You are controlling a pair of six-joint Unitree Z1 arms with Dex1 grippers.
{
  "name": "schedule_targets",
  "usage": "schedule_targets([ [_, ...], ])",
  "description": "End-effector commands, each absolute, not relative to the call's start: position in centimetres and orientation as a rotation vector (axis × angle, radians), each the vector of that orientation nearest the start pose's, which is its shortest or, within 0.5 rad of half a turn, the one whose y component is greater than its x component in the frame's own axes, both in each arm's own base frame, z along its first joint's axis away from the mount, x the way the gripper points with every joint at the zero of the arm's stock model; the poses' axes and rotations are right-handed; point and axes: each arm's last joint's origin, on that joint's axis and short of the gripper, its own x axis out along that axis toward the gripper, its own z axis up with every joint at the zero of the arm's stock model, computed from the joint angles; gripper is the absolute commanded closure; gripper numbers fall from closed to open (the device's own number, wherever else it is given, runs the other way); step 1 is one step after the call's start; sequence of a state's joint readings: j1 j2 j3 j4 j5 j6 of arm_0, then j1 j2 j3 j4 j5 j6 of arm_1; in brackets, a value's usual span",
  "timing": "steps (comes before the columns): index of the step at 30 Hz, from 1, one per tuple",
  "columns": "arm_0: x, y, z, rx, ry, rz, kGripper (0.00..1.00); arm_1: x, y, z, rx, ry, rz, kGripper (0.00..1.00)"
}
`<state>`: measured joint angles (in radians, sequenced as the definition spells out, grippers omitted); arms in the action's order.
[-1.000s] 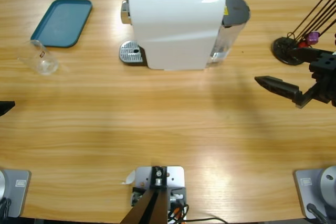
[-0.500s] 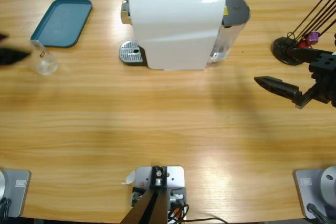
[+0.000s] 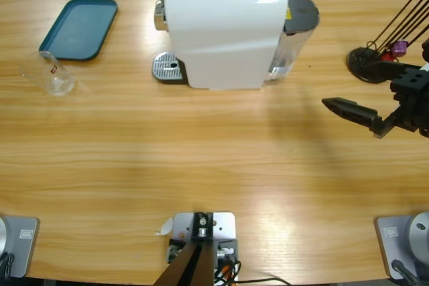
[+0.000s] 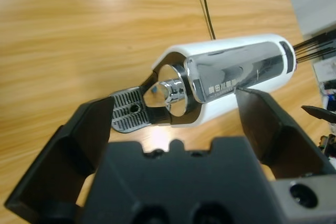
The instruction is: Pour coffee
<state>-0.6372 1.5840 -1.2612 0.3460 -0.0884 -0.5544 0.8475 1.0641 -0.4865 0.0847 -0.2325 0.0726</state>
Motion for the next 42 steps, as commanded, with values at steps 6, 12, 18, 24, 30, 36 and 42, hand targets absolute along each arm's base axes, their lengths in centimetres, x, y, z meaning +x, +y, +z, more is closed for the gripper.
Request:
schedule_targets([
  [6, 29.6, -21.8, 32.5, -0.492, 1.005, -0.434, 0.475, 10.3, 10.3, 25.1, -0.314, 0.659, 0.588, 0.0],
  [12, 29.8, -22.0, 32.6, -0.506, 1.018, -0.464, 0.706, 10.4, 10.4, 25.0, -0.319, 0.668, 0.587, 0.0],
  [18, 29.8, -22.0, 33.4, -0.541, 1.016, -0.483, 0.743, 10.5, 10.6, 25.0, -0.323, 0.674, 0.586, 0.0],
  [24, 29.4, -21.1, 34.0, -0.579, 1.015, -0.488, 1.0, 10.6, 10.6, 24.9, -0.325, 0.676, 0.586, 0.0],
  [30, 29.0, -21.0, 34.1, -0.586, 1.033, -0.523, 1.0, 10.6, 10.6, 24.9, -0.325, 0.676, 0.585, 0.0],
  [36, 28.6, -20.9, 35.3, -0.613, 1.023, -0.588, 1.0, 10.6, 10.6, 24.9, -0.325, 0.678, 0.586, 0.0],
  [42, 28.2, -21.1, 38.0, -0.643, 0.947, -0.669, 1.0, 10.6, 10.6, 24.9, -0.325, 0.678, 0.586, 0.0],
])
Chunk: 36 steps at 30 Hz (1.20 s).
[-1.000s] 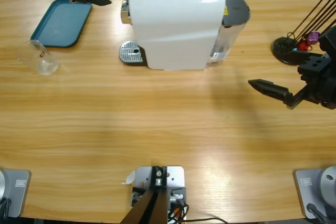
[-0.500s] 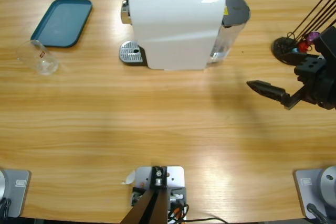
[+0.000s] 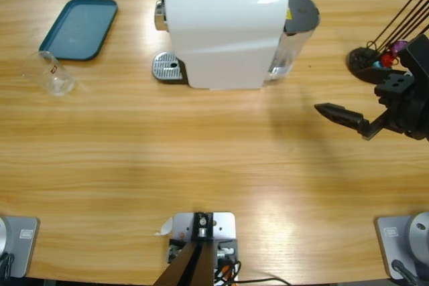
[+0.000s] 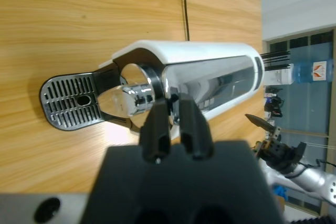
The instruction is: Pour coffee
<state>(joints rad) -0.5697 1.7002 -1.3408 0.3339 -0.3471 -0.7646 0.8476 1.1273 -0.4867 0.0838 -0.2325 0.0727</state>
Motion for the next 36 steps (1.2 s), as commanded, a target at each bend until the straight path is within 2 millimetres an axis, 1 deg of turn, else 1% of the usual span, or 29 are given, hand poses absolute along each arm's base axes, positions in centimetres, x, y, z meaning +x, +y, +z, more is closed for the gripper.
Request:
schedule_targets([
  [1, 28.0, -21.1, 38.6, -0.644, 0.931, -0.682, 1.0, 10.6, 10.6, 24.9, -0.326, 0.678, 0.586, 0.0],
  [4, 27.0, -21.2, 41.2, -0.66, 0.871, -0.731, 1.0, 10.6, 10.6, 24.9, -0.326, 0.678, 0.585, 0.0],
  [6, 26.5, -21.6, 42.3, -0.666, 0.849, -0.759, 1.0, 10.6, 10.7, 24.9, -0.326, 0.678, 0.586, 0.0],
  [12, 25.8, -21.7, 44.0, -0.677, 0.811, -0.797, 1.0, 10.6, 10.7, 24.9, -0.326, 0.678, 0.586, 0.0],
  [14, 25.2, -22.1, 44.6, -0.658, 0.766, -0.853, 1.0, 10.6, 10.7, 25.0, -0.326, 0.676, 0.585, 0.0],
  [15, 24.8, -22.3, 44.8, -0.609, 0.725, -0.893, 0.631, 10.6, 10.7, 25.1, -0.324, 0.672, 0.583, 0.0],
  [16, 24.4, -22.5, 44.9, -0.534, 0.68, -0.921, 0.309, 10.6, 10.6, 25.4, -0.318, 0.655, 0.578, 0.0],
  [17, 23.9, -22.4, 44.9, -0.455, 0.636, -0.938, 0.144, 10.4, 10.2, 26.4, -0.304, 0.618, 0.561, 0.0],
  [18, 23.2, -22.3, 44.4, -0.352, 0.588, -0.94, 0.027, 10.2, 9.6, 27.4, -0.307, 0.581, 0.525, 0.0],
  [19, 22.5, -22.1, 43.8, -0.247, 0.549, -0.932, 0.01, 10.0, 8.9, 28.1, -0.311, 0.541, 0.467, 0.0],
  [21, 20.9, -21.7, 41.8, -0.023, 0.509, -0.919, 0.009, 10.4, 6.8, 29.0, -0.224, 0.529, 0.261, 0.0],
  [23, 18.9, -21.0, 39.6, 0.146, 0.531, -0.919, 0.007, 10.7, 4.3, 29.3, -0.129, 0.531, 0.045, 0.003],
  [24, 17.8, -20.5, 38.6, 0.23, 0.556, -0.914, 0.0, 10.8, 3.3, 29.3, -0.098, 0.533, -0.037, 0.063],
  [25, 16.7, -20.1, 37.7, 0.319, 0.575, -0.912, 0.0, 11.1, 2.5, 29.1, -0.067, 0.541, -0.111, 0.158],
  [26, 15.8, -19.4, 36.8, 0.392, 0.596, -0.909, 0.0, 11.4, 2.0, 28.7, -0.038, 0.554, -0.165, 0.191],
  [28, 14.2, -17.4, 35.2, 0.443, 0.634, -0.887, 0.0, 12.3, 1.7, 27.3, -0.009, 0.57, -0.202, 0.193],
  [30, 13.1, -15.9, 34.3, 0.45, 0.646, -0.871, 0.0, 13.2, 2.0, 25.2, 0.001, 0.596, -0.203, 0.203],
  [31, 12.7, -15.4, 33.9, 0.453, 0.652, -0.868, 0.0, 13.5, 2.1, 24.4, 0.003, 0.602, -0.204, 0.235],
  [33, 12.2, -14.7, 33.4, 0.457, 0.658, -0.856, 0.0, 14.5, 2.3, 23.5, 0.007, 0.611, -0.214, 0.25],
  [34, 12.0, -14.4, 33.1, 0.44, 0.671, -0.841, 0.0, 15.2, 2.3, 22.9, 0.01, 0.623, -0.221, 0.323],
  [35, 11.9, -14.2, 32.9, 0.433, 0.681, -0.837, 0.0, 15.8, 2.3, 22.3, 0.014, 0.631, -0.221, 0.363],
  [36, 11.7, -14.1, 32.6, 0.434, 0.687, -0.836, 0.0, 16.2, 2.4, 21.8, 0.018, 0.637, -0.217, 0.366],
])
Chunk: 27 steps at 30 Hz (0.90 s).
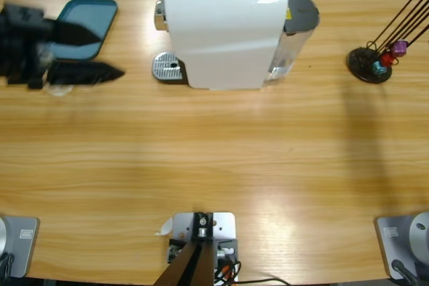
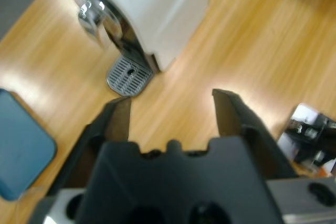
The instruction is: Pour coffee
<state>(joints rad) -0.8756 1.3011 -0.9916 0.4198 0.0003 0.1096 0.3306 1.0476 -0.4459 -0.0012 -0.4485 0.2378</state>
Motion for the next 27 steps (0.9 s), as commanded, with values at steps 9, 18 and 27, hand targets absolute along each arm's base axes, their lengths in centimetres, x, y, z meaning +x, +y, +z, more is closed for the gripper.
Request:
schedule_targets([
  [9, 11.2, -13.2, 31.1, 0.416, 0.743, -0.809, 0.0, 18.5, 2.2, 20.0, 0.047, 0.655, -0.203, 0.368],
  [18, 11.3, -13.0, 30.8, 0.41, 0.758, -0.788, 0.0, 19.8, 1.9, 19.1, 0.069, 0.666, -0.175, 0.492],
  [27, 11.3, -13.0, 30.8, 0.407, 0.758, -0.786, 0.0, 20.4, 1.5, 18.9, 0.073, 0.661, -0.172, 0.618],
])
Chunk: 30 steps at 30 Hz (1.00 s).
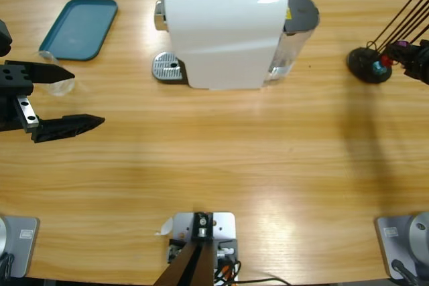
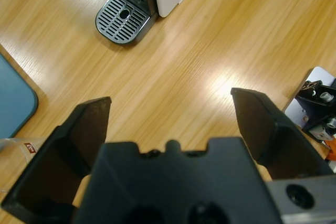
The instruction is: Pour coffee
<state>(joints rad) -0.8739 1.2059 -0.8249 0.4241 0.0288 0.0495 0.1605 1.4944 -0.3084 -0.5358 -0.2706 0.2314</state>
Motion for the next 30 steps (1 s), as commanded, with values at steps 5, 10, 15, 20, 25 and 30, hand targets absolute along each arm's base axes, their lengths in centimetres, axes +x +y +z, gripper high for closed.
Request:
schedule_targets([
  [5, 11.4, -13.0, 30.7, 0.406, 0.762, -0.786, 0.0, 20.5, 1.4, 18.8, 0.065, 0.659, -0.162, 0.74],
  [10, 11.4, -13.0, 30.6, 0.406, 0.77, -0.783, 0.0, 20.3, 1.4, 19.1, 0.053, 0.645, -0.157, 0.836],
  [15, 11.3, -12.9, 30.3, 0.401, 0.782, -0.778, 0.0, 20.0, 1.3, 20.3, 0.05, 0.603, -0.158, 0.86],
  [20, 11.2, -12.8, 30.1, 0.396, 0.785, -0.776, 0.0, 19.5, 1.2, 21.2, 0.047, 0.606, -0.161, 0.86],
  [25, 11.3, -12.9, 29.9, 0.394, 0.793, -0.773, 0.0, 19.4, 1.3, 22.9, 0.044, 0.573, -0.151, 0.86],
  [30, 11.3, -12.9, 29.7, 0.394, 0.799, -0.771, 0.0, 19.7, 1.7, 24.4, 0.045, 0.539, -0.132, 0.86],
])
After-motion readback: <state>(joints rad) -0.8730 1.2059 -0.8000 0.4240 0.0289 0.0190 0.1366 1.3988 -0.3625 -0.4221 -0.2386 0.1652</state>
